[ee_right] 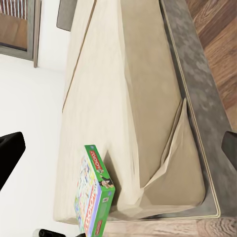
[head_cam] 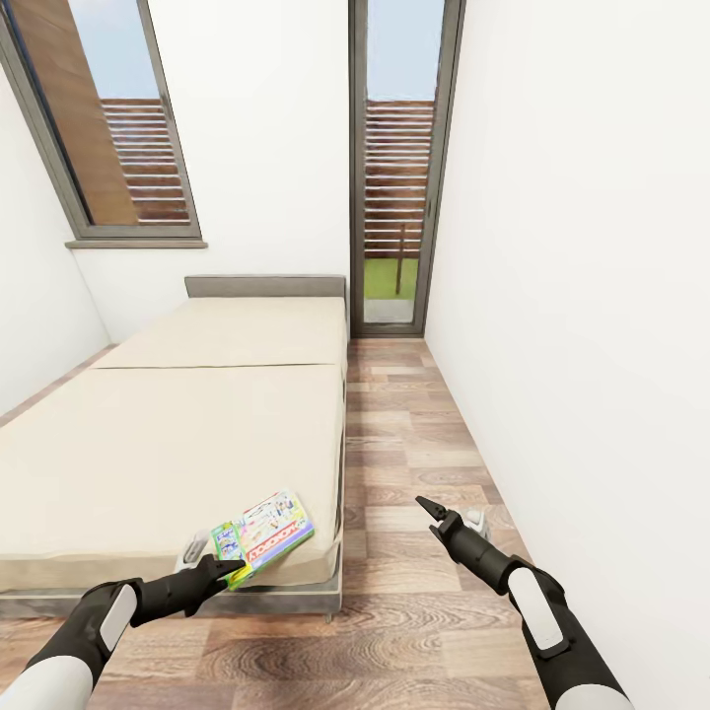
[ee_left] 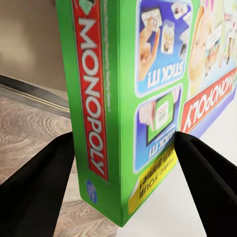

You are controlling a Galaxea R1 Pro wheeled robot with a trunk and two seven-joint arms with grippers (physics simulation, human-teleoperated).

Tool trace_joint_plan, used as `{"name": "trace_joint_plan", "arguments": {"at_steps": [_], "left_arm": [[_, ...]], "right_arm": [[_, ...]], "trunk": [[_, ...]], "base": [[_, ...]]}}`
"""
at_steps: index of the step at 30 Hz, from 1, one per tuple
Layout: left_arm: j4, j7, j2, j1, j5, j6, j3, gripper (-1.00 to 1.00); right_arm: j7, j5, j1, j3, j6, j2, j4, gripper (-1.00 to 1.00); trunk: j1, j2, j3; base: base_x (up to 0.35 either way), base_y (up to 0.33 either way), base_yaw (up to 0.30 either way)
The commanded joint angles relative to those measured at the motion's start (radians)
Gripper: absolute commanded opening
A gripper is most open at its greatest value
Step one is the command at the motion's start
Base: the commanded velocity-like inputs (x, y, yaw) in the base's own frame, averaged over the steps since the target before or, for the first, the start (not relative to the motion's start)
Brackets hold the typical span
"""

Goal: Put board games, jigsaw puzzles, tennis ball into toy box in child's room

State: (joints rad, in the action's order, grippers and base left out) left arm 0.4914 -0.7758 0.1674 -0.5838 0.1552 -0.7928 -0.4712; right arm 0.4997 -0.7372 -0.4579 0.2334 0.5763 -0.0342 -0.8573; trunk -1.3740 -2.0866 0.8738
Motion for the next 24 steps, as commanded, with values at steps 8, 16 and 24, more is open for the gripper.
{"name": "trace_joint_plan", "arguments": {"at_steps": [8, 16, 24], "left_arm": [[0.0, -0.006, 0.0, -0.001, -0.007, -0.001, -0.003, -1.0], [0.0, -0.013, 0.001, -0.001, -0.006, -0.002, -0.004, -1.0], [0.0, -0.018, 0.007, -0.001, -0.006, -0.002, -0.006, -1.0]], "right_arm": [[0.002, -0.004, -0.001, 0.004, 0.008, -0.001, 0.0, 1.0], [0.002, -0.004, -0.001, 0.004, 0.008, -0.001, 0.0, 1.0], [0.003, -0.004, -0.001, 0.004, 0.008, -0.002, 0.0, 1.0]], "trunk": [[0.019, 0.035, -0.015], [0.05, 0.091, -0.04], [0.081, 0.147, -0.065]], "base": [[0.0, 0.0, 0.0], [0.0, 0.0, 0.0], [0.0, 0.0, 0.0]]}}
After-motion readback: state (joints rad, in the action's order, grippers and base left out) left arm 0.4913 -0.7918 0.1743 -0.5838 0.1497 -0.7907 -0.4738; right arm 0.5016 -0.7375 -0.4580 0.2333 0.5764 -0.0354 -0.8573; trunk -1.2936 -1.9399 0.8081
